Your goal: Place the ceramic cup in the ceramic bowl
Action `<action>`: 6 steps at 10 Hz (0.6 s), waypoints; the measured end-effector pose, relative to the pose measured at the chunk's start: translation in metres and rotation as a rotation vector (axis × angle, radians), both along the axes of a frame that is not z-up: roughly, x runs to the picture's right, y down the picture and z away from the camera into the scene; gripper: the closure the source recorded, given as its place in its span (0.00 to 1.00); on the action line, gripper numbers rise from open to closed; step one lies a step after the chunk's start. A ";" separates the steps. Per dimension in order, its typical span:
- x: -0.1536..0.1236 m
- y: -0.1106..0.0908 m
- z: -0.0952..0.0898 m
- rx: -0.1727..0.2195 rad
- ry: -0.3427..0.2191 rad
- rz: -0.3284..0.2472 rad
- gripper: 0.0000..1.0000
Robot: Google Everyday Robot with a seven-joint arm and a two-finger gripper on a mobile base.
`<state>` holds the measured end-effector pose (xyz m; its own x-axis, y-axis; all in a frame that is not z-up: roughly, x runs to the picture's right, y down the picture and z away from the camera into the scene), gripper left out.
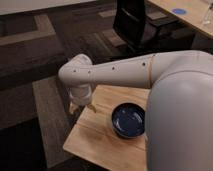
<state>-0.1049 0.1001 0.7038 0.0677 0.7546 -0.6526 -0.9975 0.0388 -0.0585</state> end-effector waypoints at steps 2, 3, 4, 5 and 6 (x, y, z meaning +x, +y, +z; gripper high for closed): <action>0.000 -0.001 -0.001 -0.001 -0.001 0.000 0.35; 0.007 -0.004 -0.004 -0.010 -0.005 0.001 0.35; 0.026 -0.018 -0.006 -0.008 -0.002 0.020 0.35; 0.047 -0.034 -0.007 -0.006 -0.008 0.044 0.35; 0.062 -0.043 -0.008 -0.006 -0.006 0.059 0.35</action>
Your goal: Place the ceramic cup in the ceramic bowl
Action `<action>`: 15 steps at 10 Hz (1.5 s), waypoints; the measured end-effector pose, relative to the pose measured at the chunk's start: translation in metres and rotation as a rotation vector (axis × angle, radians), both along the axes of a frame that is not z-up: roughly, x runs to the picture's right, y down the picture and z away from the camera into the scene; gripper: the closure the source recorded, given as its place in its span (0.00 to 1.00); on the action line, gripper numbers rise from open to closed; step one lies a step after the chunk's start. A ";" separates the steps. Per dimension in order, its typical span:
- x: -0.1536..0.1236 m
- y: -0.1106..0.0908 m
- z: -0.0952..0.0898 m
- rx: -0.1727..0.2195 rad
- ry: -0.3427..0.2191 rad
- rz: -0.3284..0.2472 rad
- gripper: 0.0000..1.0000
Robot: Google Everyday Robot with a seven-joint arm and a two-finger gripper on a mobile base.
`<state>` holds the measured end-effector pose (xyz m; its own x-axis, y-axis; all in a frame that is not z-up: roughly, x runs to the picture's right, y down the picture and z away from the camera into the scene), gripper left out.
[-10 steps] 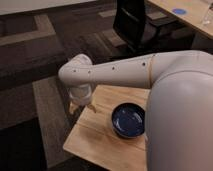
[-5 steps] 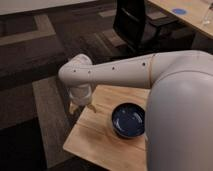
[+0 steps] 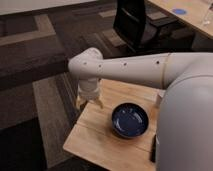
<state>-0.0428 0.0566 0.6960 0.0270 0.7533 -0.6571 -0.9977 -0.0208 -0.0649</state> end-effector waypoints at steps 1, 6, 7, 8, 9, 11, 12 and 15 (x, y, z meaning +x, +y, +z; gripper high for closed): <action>0.046 -0.024 -0.002 -0.002 0.031 0.035 0.35; 0.095 -0.048 -0.009 0.012 0.094 0.082 0.35; 0.096 -0.048 -0.009 0.012 0.095 0.081 0.35; 0.096 -0.048 -0.009 0.012 0.095 0.082 0.35; 0.096 -0.048 -0.009 0.012 0.095 0.081 0.35; 0.096 -0.047 -0.008 0.011 0.096 0.081 0.35; 0.103 -0.045 -0.008 0.013 0.118 0.101 0.35; 0.161 -0.052 -0.011 0.055 0.207 0.147 0.35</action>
<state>0.1181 0.0047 0.6846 -0.2159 0.7742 -0.5949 -0.9764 -0.1685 0.1350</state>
